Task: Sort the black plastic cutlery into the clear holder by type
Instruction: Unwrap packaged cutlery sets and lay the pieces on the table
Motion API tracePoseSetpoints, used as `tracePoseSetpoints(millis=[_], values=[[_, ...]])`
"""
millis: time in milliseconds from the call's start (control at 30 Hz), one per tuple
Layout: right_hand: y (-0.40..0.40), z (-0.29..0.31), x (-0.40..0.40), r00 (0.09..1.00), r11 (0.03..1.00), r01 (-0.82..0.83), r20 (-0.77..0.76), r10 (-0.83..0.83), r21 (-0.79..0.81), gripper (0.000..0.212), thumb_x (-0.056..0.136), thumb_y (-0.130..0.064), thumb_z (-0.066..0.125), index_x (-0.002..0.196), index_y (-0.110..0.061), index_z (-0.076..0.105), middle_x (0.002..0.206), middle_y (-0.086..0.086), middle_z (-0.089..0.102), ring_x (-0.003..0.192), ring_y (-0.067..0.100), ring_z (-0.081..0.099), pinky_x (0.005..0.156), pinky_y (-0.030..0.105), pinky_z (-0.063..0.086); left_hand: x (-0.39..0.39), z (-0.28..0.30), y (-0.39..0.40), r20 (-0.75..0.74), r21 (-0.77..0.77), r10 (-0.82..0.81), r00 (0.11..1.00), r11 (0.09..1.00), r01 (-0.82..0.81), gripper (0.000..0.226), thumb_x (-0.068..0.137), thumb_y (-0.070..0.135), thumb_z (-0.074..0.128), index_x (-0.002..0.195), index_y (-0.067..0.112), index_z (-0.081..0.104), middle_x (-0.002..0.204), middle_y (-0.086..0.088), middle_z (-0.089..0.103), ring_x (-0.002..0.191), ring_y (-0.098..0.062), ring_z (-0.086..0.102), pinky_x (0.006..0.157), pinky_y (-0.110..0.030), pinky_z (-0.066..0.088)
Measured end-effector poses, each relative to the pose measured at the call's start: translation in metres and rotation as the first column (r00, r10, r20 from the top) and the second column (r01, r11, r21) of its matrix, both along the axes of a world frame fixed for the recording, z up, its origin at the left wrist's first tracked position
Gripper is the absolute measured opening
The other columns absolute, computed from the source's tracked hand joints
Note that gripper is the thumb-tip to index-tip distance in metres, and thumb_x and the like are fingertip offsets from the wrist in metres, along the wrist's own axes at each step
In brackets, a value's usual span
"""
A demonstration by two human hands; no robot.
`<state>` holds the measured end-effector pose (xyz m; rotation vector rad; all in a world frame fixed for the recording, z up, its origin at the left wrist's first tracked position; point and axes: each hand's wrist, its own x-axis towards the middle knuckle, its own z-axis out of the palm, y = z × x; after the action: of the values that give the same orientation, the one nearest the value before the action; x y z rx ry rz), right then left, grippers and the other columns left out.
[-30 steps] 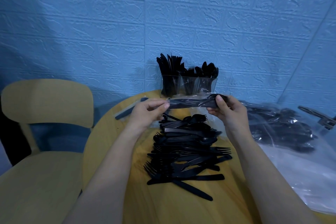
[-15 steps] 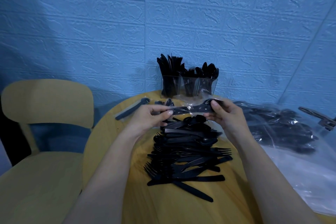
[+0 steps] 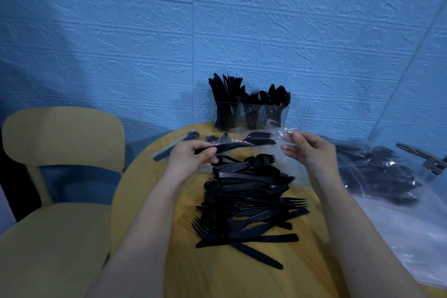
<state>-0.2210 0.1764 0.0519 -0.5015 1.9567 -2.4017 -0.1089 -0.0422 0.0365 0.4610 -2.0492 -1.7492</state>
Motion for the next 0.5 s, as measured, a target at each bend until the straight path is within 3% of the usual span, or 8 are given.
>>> tracePoseSetpoints(millis=[167, 233, 300, 400, 500], values=[[0.015, 0.001, -0.012, 0.961, 0.936, 0.269, 0.127, -0.245, -0.228, 0.010, 0.093, -0.010, 0.059, 0.095, -0.002, 0.065, 0.076, 0.006, 0.069, 0.063, 0.011, 0.069, 0.067, 0.023, 0.057, 0.003, 0.002, -0.008, -0.075, 0.084, 0.096, 0.993, 0.992, -0.090, 0.011, 0.090, 0.006, 0.060, 0.087, 0.015, 0.066, 0.077, -0.006, 0.069, 0.056, -0.006, 0.065, 0.057, -0.015, 0.055], [0.018, 0.002, -0.014, 0.934, 0.882, 0.357, 0.129, -0.333, -0.309, 0.008, 0.092, -0.010, 0.060, 0.087, -0.006, 0.064, 0.070, 0.001, 0.068, 0.067, 0.011, 0.069, 0.070, 0.024, 0.055, 0.003, 0.002, -0.011, -0.078, 0.065, 0.150, 0.986, 0.987, -0.145, 0.009, 0.090, 0.006, 0.060, 0.091, 0.013, 0.067, 0.077, -0.003, 0.068, 0.060, -0.009, 0.063, 0.061, -0.018, 0.057], [0.017, 0.003, -0.014, 0.918, 0.861, 0.393, 0.086, -0.387, -0.323, 0.005, 0.092, -0.010, 0.060, 0.091, -0.006, 0.062, 0.077, 0.001, 0.065, 0.072, 0.008, 0.070, 0.071, 0.022, 0.053, 0.002, 0.001, -0.012, -0.070, 0.008, 0.179, 0.981, 0.984, -0.179, 0.009, 0.090, 0.007, 0.061, 0.094, 0.012, 0.068, 0.077, -0.001, 0.069, 0.064, -0.011, 0.062, 0.069, -0.025, 0.058], [0.010, -0.002, -0.011, 0.895, 0.905, 0.419, -0.136, -0.425, -0.071, 0.007, 0.091, -0.015, 0.062, 0.098, -0.014, 0.063, 0.092, -0.003, 0.064, 0.075, 0.000, 0.063, 0.073, 0.022, 0.050, 0.002, 0.000, -0.007, -0.048, -0.155, 0.113, 0.992, 0.981, -0.119, 0.012, 0.090, 0.012, 0.062, 0.086, 0.021, 0.068, 0.075, 0.007, 0.069, 0.060, 0.000, 0.061, 0.072, -0.025, 0.054], [0.004, -0.011, -0.006, 0.883, 0.871, 0.389, -0.390, -0.260, 0.300, 0.023, 0.096, -0.023, 0.054, 0.118, -0.022, 0.060, 0.117, -0.007, 0.059, 0.091, 0.002, 0.055, 0.082, 0.022, 0.044, 0.000, 0.001, 0.004, 0.026, -0.374, 0.029, 0.999, 0.927, -0.017, 0.007, 0.088, 0.022, 0.065, 0.092, 0.026, 0.070, 0.078, 0.016, 0.067, 0.065, 0.009, 0.056, 0.065, -0.016, 0.041]])
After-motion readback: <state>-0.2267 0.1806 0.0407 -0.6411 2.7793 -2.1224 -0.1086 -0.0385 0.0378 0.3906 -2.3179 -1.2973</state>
